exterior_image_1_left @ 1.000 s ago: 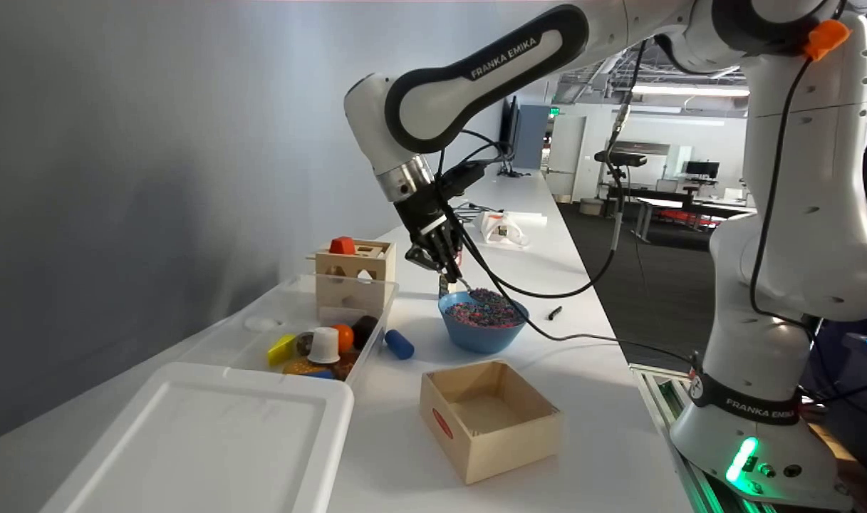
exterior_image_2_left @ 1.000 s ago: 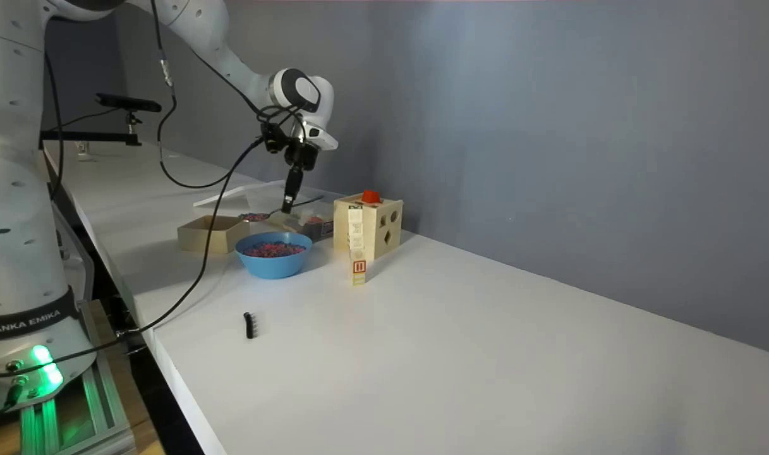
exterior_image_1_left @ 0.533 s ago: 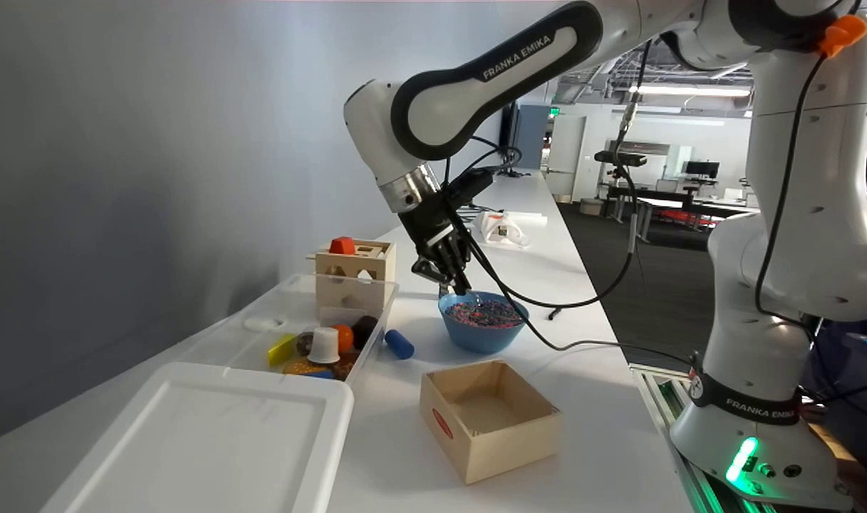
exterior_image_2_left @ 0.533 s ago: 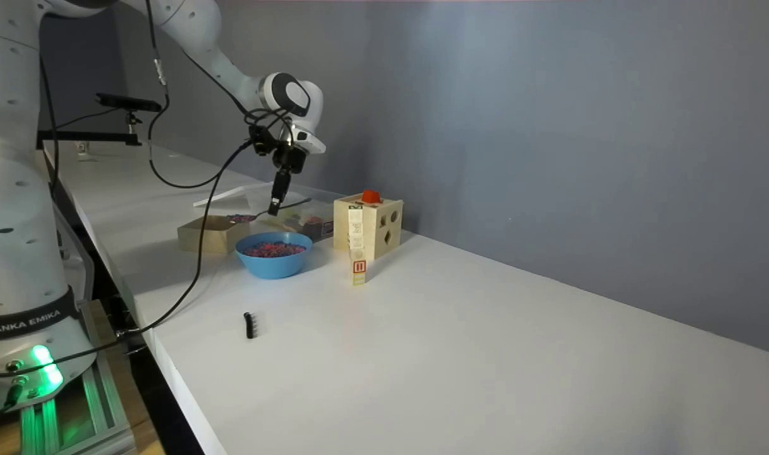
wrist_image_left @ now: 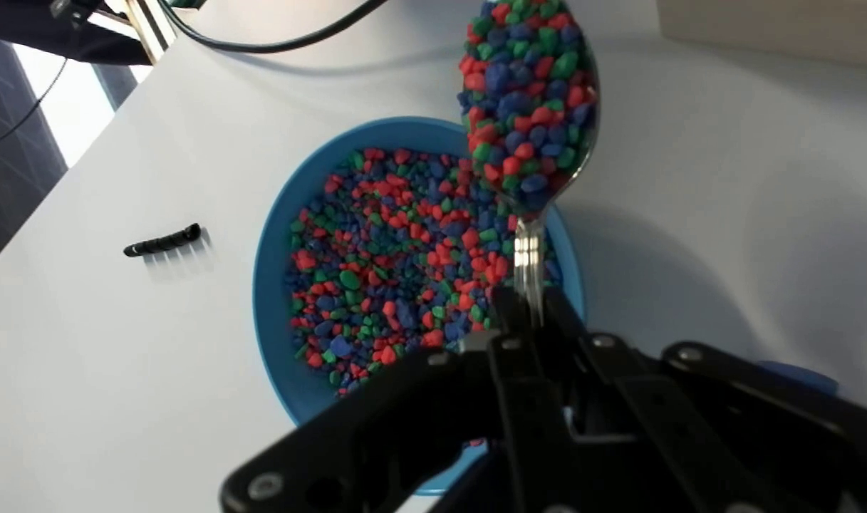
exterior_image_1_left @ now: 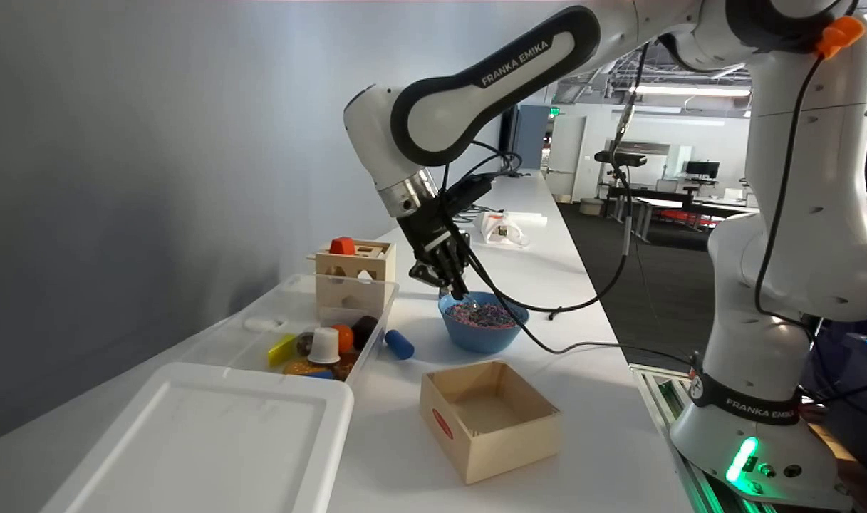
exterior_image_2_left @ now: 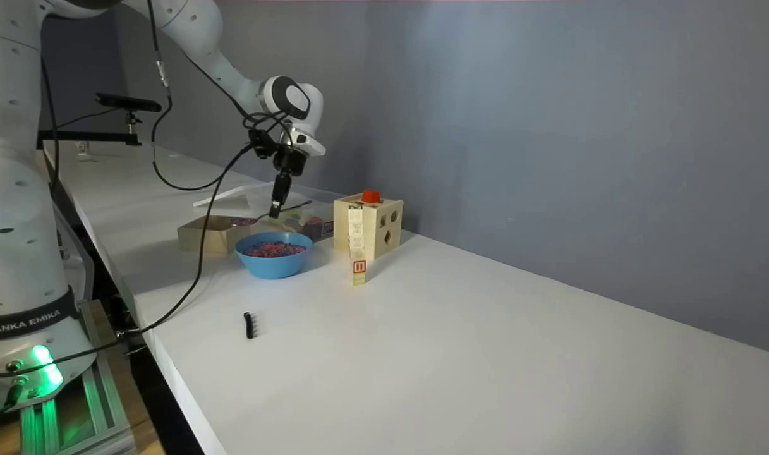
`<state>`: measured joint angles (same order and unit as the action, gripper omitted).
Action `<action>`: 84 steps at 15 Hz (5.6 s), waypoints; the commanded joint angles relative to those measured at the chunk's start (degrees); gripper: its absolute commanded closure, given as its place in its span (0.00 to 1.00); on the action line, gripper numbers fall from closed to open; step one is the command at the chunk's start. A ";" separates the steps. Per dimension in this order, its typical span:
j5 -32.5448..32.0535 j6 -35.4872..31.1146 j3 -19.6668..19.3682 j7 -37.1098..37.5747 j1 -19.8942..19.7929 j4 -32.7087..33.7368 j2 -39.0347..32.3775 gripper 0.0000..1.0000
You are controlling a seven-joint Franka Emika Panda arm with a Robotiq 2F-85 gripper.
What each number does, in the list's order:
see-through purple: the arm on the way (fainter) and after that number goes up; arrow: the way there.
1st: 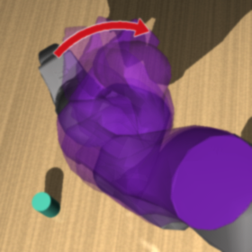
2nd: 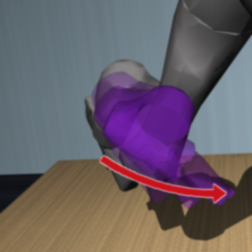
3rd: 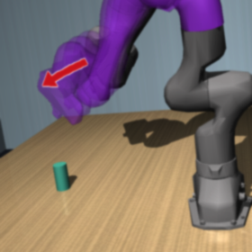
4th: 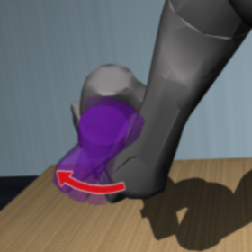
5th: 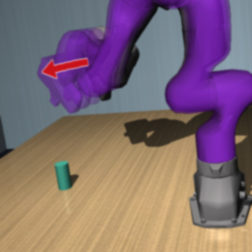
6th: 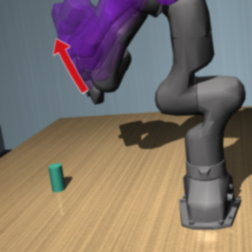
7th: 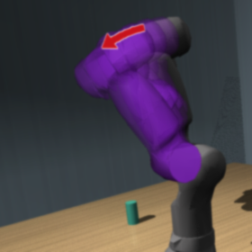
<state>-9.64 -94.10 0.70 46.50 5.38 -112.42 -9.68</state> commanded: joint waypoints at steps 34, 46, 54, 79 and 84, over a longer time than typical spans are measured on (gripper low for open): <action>-3.41 -37.06 7.67 11.03 10.07 -11.93 4.42 0.97; -14.49 -27.91 7.43 19.86 5.78 -19.52 14.56 0.97; -17.38 -18.84 8.14 29.94 2.69 -19.97 16.45 0.97; -15.30 -28.63 9.01 46.17 1.68 -24.84 16.63 0.00; -15.09 -29.49 8.87 57.93 1.10 -27.66 18.16 0.00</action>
<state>-25.34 -122.58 9.03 98.03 7.54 -138.06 7.01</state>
